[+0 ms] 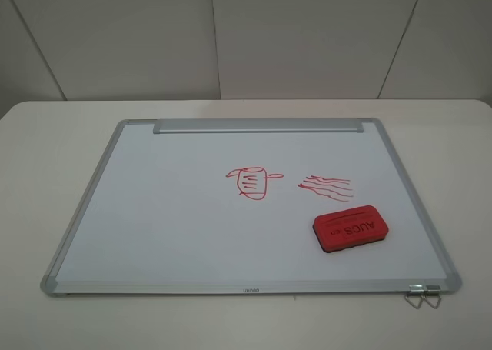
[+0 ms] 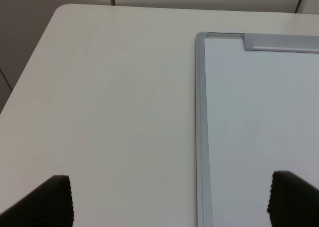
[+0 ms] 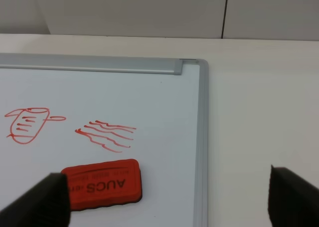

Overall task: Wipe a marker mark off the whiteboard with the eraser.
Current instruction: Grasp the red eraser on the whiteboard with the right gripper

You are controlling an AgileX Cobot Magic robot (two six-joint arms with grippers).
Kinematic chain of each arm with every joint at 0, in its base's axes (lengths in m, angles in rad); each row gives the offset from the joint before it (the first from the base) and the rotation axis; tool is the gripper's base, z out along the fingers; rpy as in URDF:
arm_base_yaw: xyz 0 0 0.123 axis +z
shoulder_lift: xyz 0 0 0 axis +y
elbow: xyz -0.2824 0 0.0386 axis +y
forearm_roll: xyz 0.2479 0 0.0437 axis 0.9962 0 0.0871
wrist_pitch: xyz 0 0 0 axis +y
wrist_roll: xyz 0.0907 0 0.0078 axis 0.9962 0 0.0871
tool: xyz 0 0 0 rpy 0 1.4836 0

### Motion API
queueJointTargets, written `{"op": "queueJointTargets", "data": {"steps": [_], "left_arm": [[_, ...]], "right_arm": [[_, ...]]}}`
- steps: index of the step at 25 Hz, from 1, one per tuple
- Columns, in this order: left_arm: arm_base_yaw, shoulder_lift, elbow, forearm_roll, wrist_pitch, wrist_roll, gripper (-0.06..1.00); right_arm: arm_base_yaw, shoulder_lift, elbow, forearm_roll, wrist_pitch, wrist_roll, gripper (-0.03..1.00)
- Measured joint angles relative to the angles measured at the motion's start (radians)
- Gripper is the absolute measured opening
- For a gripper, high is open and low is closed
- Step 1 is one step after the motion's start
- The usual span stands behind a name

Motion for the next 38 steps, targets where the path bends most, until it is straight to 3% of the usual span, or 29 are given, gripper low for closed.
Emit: {"op": "queueJointTargets", "data": {"steps": [38], "left_arm": [[0.000, 0.000, 0.000, 0.000, 0.000, 0.000, 0.78]], "right_arm": [[0.000, 0.000, 0.000, 0.000, 0.000, 0.000, 0.71]]}}
